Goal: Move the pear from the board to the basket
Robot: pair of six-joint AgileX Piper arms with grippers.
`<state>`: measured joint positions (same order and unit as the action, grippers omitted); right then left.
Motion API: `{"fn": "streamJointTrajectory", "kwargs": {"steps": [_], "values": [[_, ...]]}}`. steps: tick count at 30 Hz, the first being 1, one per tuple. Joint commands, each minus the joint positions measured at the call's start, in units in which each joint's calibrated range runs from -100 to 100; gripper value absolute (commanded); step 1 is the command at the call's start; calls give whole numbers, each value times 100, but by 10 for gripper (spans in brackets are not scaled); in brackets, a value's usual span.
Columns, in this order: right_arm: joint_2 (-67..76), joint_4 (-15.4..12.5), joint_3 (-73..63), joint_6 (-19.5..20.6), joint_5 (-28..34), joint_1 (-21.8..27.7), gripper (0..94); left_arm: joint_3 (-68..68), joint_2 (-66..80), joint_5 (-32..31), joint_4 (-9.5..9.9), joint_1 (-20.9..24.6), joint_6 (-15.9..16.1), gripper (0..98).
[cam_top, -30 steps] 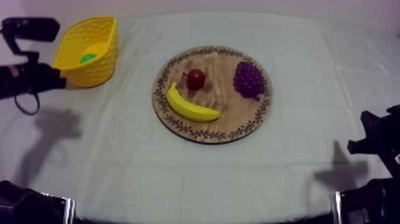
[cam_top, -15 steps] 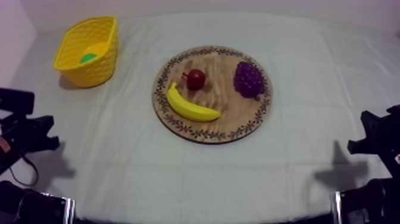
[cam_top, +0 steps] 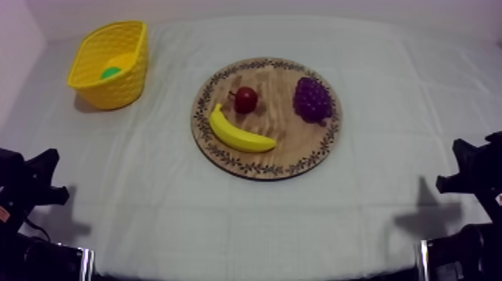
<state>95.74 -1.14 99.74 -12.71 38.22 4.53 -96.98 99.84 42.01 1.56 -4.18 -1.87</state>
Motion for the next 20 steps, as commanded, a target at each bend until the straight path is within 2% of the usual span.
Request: {"fn": "streamJointTrajectory", "kwargs": {"steps": [1,3,7,20], "values": [[2,0,4,1,0,-1,3,-125,5,-445,20,4,-290,0],[2,0,4,1,0,-1,3,-209,10,-765,34,7,-498,0],[2,0,4,-1,0,-1,3,-271,14,-999,44,9,-737,0],[2,0,4,-2,0,-1,3,-291,16,-1072,47,9,-806,0]]}}
